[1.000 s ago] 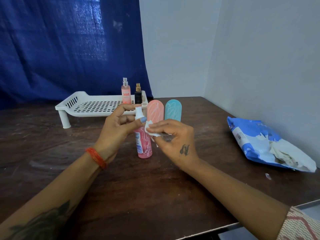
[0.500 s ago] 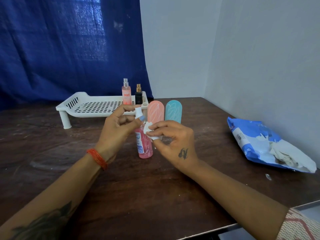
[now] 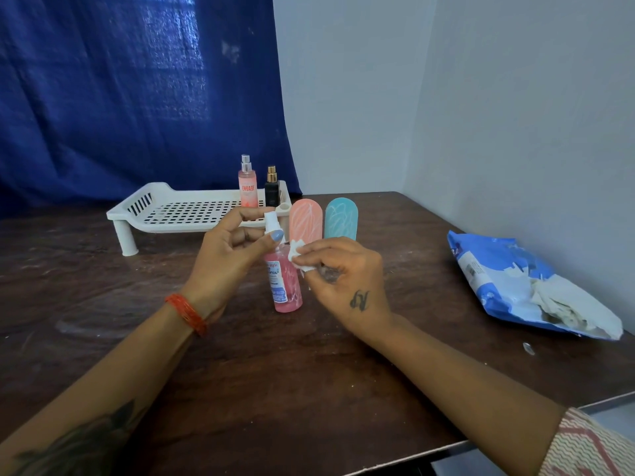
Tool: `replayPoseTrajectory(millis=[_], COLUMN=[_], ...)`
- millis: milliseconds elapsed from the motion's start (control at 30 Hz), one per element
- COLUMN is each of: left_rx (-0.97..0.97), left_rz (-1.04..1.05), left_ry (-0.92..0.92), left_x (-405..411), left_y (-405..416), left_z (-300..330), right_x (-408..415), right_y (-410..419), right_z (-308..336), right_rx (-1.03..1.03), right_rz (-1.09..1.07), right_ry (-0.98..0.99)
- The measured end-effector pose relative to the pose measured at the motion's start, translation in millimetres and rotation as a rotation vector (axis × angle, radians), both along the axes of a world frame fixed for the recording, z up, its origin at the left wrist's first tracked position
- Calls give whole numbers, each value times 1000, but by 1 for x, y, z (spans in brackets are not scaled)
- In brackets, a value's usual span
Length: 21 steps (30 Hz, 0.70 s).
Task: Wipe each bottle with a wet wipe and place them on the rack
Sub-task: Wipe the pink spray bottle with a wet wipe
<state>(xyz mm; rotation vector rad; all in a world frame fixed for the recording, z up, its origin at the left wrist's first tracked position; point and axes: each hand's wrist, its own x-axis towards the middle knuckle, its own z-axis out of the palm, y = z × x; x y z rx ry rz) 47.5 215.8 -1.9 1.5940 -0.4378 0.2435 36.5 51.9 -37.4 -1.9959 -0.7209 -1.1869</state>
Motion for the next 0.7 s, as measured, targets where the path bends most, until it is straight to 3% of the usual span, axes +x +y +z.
replayPoseTrajectory(millis=[333, 533, 700], left_rx=[17, 5, 22], left_rz=[8, 14, 14], left_ry=[7, 8, 8], left_x=[-3, -1, -1], left_y=[0, 1, 1], left_z=[1, 1, 0], right_x=[-1, 0, -3], right_y=[0, 2, 4], right_z=[-1, 0, 0], right_rx=[-180, -124, -285], right_rz=[4, -67, -18], right_ry=[-150, -141, -208])
